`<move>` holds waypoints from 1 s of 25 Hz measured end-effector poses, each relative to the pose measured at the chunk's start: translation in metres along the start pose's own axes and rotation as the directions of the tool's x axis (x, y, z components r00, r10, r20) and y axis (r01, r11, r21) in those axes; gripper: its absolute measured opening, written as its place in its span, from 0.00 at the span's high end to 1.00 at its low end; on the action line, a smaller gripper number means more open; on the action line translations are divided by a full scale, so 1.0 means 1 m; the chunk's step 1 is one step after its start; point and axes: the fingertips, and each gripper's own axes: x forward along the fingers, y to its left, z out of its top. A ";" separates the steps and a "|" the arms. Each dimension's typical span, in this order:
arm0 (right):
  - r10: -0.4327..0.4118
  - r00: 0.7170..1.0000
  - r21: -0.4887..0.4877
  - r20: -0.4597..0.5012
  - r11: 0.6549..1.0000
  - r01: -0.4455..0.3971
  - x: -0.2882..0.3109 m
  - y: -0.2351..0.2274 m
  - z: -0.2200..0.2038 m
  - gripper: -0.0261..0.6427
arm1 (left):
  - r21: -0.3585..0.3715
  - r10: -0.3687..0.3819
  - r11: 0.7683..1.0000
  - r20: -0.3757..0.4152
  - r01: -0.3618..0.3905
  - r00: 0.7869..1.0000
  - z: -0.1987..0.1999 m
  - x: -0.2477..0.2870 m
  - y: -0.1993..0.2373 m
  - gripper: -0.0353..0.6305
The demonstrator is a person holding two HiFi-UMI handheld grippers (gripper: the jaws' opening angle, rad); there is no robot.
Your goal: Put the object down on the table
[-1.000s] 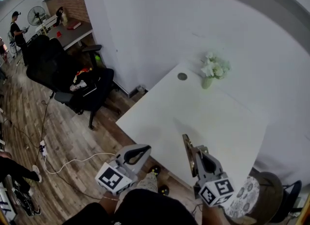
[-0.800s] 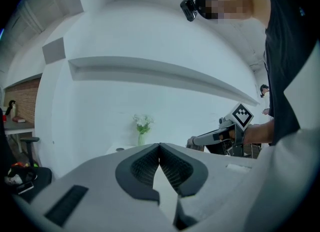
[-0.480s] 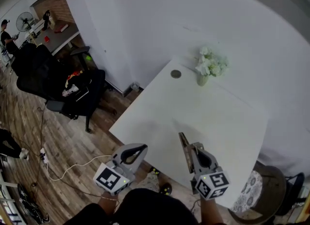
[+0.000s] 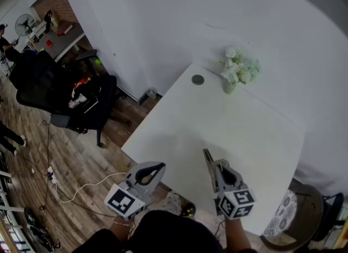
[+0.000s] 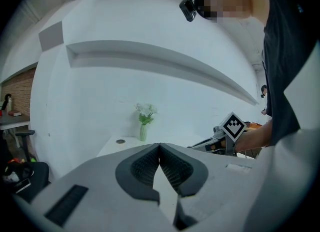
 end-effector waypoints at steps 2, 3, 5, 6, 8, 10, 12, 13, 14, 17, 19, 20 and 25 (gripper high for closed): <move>-0.006 1.000 0.006 -0.016 1.000 0.006 0.005 -0.005 -0.007 0.93 | 0.000 0.001 1.000 -0.006 -0.001 1.000 -0.001 0.002 0.002 0.95; -0.007 1.000 0.011 -0.023 1.000 0.007 0.007 -0.008 -0.010 0.93 | -0.001 0.003 1.000 -0.009 -0.003 1.000 -0.002 0.003 0.003 0.95; -0.007 0.999 0.021 -0.035 1.000 0.008 0.011 -0.011 -0.016 0.93 | -0.002 0.006 1.000 -0.013 -0.006 1.000 -0.003 0.003 0.004 0.95; -0.008 0.999 0.024 -0.041 1.000 0.009 0.012 -0.012 -0.018 0.93 | -0.001 0.007 1.000 -0.015 -0.007 1.000 -0.003 0.003 0.005 0.95; -0.010 0.999 0.027 -0.052 1.000 0.012 0.013 -0.013 -0.022 0.93 | 0.002 0.010 1.000 -0.018 -0.010 1.000 -0.004 0.001 0.007 0.95; -0.014 0.998 0.028 -0.060 0.999 0.016 0.015 -0.014 -0.025 0.93 | 0.000 0.014 1.000 -0.020 -0.014 1.000 -0.004 -0.001 0.008 0.95; -0.019 0.997 0.027 -0.069 0.999 0.021 0.016 -0.015 -0.028 0.93 | -0.001 0.017 1.000 -0.021 -0.017 1.000 -0.004 -0.002 0.009 0.95; -0.022 0.997 0.027 -0.074 0.999 0.024 0.017 -0.017 -0.030 0.93 | -0.001 0.019 1.000 -0.022 -0.019 1.000 -0.004 -0.002 0.010 0.95; -0.024 0.997 0.026 -0.078 0.999 0.026 0.018 -0.018 -0.032 0.93 | -0.002 0.021 1.000 -0.023 -0.021 1.000 -0.005 -0.002 0.010 0.95; -0.028 0.996 0.029 -0.090 0.999 0.031 0.020 -0.021 -0.038 0.93 | -0.003 0.026 1.000 -0.022 -0.026 0.999 -0.006 -0.003 0.012 0.95; -0.030 0.995 0.034 -0.098 0.999 0.033 0.021 -0.022 -0.042 0.93 | -0.002 0.031 1.000 -0.024 -0.031 0.999 -0.007 -0.005 0.013 0.95; -0.031 0.994 0.039 -0.101 0.999 0.035 0.021 -0.023 -0.044 0.93 | -0.003 0.034 0.999 -0.026 -0.034 0.999 -0.007 -0.006 0.013 0.95; -0.039 0.991 0.046 -0.125 0.998 0.045 0.022 -0.029 -0.053 0.93 | -0.003 0.037 0.999 -0.026 -0.037 0.999 -0.008 -0.007 0.014 0.95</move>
